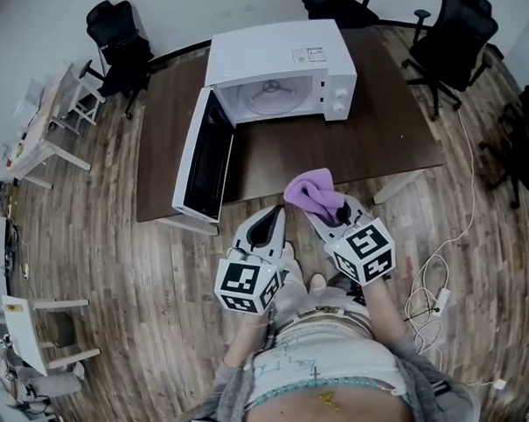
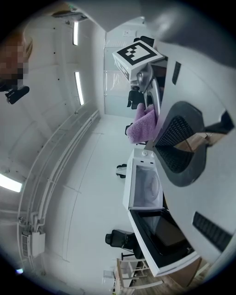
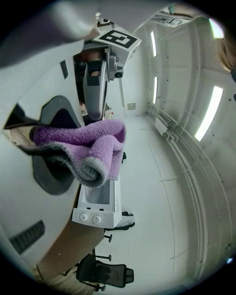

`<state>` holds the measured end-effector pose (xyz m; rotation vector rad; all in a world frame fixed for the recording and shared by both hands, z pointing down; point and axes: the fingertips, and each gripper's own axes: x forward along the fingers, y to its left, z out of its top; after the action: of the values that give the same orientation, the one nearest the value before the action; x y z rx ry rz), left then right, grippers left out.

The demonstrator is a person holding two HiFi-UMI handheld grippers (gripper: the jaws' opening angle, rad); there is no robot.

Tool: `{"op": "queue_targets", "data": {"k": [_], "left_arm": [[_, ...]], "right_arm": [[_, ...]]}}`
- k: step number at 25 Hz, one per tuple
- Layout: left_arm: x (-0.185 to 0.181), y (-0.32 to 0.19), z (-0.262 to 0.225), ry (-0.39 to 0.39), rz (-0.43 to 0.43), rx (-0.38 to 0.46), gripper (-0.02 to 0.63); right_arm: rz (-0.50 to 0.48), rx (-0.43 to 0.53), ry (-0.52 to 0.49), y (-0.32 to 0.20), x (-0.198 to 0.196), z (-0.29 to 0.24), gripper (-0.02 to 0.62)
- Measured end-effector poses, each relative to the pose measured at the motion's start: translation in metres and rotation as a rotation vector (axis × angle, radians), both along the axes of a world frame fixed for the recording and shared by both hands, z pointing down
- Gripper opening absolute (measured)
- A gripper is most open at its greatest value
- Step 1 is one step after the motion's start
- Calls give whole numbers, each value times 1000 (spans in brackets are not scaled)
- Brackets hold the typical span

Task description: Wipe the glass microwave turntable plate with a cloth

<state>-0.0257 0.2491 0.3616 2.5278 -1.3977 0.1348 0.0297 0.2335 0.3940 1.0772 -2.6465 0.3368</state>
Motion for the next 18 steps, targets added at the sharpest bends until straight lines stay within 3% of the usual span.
{"op": "queue_targets", "data": {"k": [18], "left_arm": [[-44,-139,4,45,146,-25,11]], "right_arm": [[84,-2,39,-127,-54,2,115]]}}
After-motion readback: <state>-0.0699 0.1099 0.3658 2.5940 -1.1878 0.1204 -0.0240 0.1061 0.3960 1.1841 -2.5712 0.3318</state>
